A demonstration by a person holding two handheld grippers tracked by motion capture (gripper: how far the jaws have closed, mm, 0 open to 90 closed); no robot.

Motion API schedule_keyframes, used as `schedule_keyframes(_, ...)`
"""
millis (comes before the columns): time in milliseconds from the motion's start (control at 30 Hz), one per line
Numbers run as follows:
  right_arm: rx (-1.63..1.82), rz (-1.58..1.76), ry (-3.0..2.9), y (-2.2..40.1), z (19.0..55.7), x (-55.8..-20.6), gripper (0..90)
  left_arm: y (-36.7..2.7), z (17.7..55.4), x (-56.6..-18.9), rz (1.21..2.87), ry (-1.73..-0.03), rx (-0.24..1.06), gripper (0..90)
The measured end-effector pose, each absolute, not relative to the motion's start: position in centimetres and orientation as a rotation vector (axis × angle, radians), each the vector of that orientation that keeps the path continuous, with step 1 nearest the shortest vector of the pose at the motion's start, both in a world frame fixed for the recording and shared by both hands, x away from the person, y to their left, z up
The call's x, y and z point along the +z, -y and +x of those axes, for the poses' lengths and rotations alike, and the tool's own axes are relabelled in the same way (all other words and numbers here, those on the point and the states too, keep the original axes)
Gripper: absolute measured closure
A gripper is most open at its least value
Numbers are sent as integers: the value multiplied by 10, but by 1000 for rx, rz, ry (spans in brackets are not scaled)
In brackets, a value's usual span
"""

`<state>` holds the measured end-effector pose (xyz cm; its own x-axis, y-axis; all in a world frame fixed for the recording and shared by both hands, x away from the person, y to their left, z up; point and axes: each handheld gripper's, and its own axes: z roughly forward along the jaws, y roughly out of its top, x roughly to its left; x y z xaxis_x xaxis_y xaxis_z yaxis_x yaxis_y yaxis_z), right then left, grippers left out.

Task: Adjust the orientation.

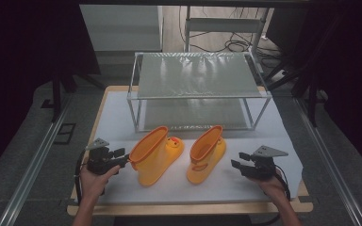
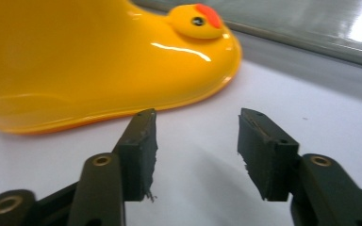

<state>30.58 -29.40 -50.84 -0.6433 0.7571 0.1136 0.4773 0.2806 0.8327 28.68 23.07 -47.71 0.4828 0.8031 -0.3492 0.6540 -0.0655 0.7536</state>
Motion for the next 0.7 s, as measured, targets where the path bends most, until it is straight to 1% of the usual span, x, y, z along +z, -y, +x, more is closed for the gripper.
schedule_keyframes(233, 1276, 1206, -2194, 299, 309, -510, 443, -231, 288, -478, 1787, -1239, 190, 449)
schedule_keyframes(700, 1265, 1314, -2114, 319, 313, -510, 464, -232, 287, -476, 1783, -1242, 191, 445)
